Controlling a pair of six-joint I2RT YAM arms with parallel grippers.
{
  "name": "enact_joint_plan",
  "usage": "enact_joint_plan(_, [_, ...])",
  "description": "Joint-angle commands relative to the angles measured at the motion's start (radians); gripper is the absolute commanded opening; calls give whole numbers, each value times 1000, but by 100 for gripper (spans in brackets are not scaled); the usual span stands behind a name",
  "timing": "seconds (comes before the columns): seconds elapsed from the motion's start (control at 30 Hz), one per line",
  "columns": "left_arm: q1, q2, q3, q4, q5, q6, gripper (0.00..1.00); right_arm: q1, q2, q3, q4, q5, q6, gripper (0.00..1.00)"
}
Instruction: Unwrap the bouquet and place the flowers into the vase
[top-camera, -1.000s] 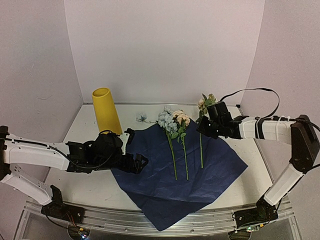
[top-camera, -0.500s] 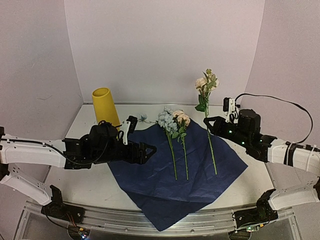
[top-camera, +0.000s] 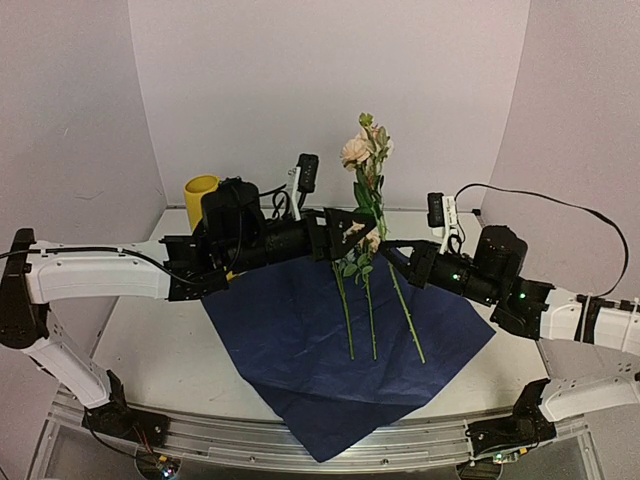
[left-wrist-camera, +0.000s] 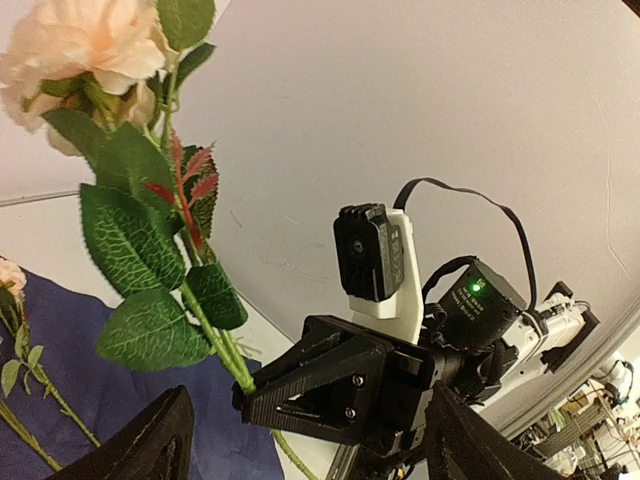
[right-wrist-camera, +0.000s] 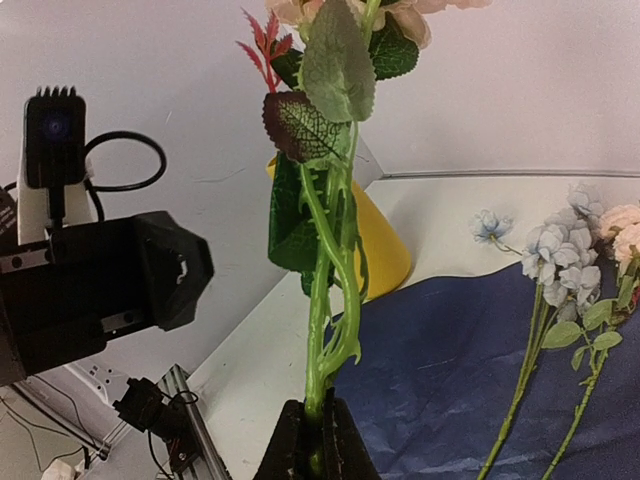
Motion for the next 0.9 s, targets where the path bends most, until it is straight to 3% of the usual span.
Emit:
enact_joint_plan(0.0, [4, 51, 81, 58, 69, 1, 78, 30, -17, 57, 79, -3, -14, 0])
enact_joint_plan(0.27, [4, 95, 96, 62, 26, -60, 65, 56, -19, 45, 111, -19, -14, 1])
enact_joint_plan(0.47, [4, 107, 109, 64, 26, -68, 65, 67, -21, 33, 136, -53, -17, 1])
enact_joint_plan(0.87, [6, 82, 116, 71, 1, -42, 37, 80, 9, 42, 141, -97, -19, 1])
